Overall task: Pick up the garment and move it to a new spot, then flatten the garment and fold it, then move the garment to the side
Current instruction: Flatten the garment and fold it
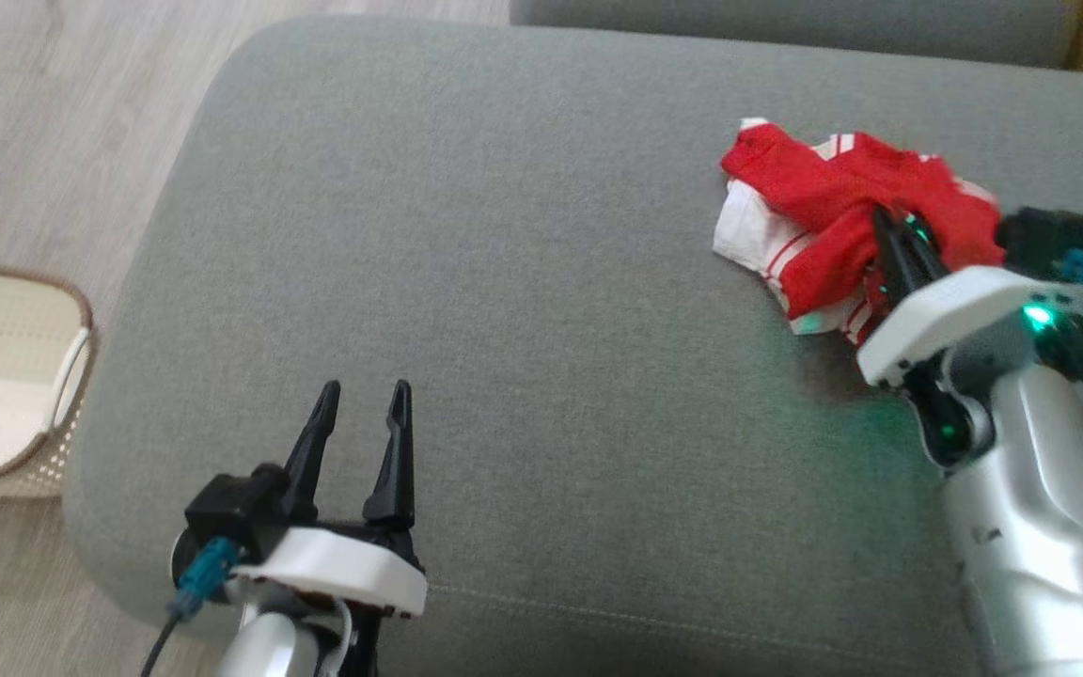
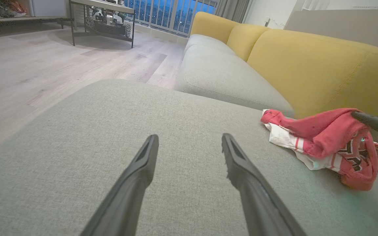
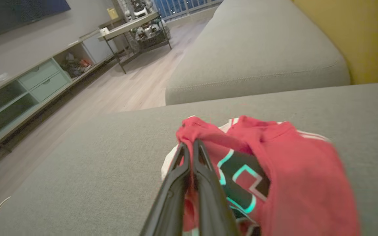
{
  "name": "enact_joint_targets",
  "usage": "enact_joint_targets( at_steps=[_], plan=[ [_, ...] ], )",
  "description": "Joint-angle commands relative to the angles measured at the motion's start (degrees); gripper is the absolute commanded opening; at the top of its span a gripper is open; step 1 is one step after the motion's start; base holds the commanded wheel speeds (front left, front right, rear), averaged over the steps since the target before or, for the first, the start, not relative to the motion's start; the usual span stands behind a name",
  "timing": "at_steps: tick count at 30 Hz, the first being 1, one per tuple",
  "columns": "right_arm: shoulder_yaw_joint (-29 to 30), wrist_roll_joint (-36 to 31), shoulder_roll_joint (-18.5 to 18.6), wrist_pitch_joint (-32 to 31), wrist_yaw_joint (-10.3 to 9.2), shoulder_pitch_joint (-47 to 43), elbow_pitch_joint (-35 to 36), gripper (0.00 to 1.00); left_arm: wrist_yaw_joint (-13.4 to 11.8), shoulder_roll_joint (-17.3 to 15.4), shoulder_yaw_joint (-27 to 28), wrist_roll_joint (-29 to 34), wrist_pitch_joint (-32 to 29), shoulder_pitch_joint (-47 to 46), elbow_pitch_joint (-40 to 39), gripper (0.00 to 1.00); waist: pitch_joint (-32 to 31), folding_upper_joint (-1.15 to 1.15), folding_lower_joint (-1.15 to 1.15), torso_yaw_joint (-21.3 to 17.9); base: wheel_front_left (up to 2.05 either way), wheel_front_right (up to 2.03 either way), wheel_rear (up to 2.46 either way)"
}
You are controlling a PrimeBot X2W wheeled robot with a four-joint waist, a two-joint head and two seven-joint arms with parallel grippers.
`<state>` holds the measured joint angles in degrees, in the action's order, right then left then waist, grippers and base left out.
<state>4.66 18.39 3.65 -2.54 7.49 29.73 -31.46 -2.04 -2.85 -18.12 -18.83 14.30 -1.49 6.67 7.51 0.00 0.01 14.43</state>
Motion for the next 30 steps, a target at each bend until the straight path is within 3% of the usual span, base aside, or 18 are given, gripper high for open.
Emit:
enact_joint_targets(
  at_steps=[1,5,6,11,15,23,30],
  plan=[
    [-1.7,0.0,-0.8,0.2,0.0,4.3,1.8,0.0,-0.3,0.0,1.4,-0.2,0.7,-2.7,-2.0,1.0,0.5,0.0,-0.01,0.4,0.0,0.0,0.0],
    [-3.8,-0.1,-0.8,-0.1,0.0,6.3,-3.0,0.03,-0.6,0.0,1.1,-0.4,0.7,-3.0,-1.9,1.0,1.1,0.0,-0.01,0.7,0.0,0.0,0.0],
    [-4.0,-0.3,-0.8,-0.4,0.0,6.7,-4.3,1.0,-0.6,0.0,1.1,-0.5,0.7,-3.1,-1.9,1.0,1.1,0.0,-0.01,0.6,0.0,0.0,0.0],
    [-6.1,-1.4,-0.8,1.1,0.0,7.7,-6.7,1.0,-0.9,0.0,1.6,-0.6,0.7,-3.5,-1.5,1.0,0.6,0.0,-0.01,-0.8,0.0,0.0,0.0],
    [-6.8,-1.8,-0.8,3.7,0.0,7.3,-4.7,1.0,-0.7,0.0,2.5,-0.2,0.7,-3.7,-1.6,1.0,-0.9,0.0,-0.01,-3.1,0.0,0.0,0.0],
    [-6.1,-3.1,-0.8,5.9,0.0,2.2,6.8,1.0,-0.4,0.0,5.2,0.4,0.7,-3.4,-3.1,1.0,-3.9,0.0,-0.01,-8.6,0.0,0.0,0.0],
    [-4.1,-4.7,-0.8,5.7,0.0,-10.2,18.7,1.0,-0.5,0.0,5.7,-0.2,0.7,-2.4,-4.1,1.0,-5.1,0.0,-0.01,-12.3,0.0,0.0,0.0]
  ],
)
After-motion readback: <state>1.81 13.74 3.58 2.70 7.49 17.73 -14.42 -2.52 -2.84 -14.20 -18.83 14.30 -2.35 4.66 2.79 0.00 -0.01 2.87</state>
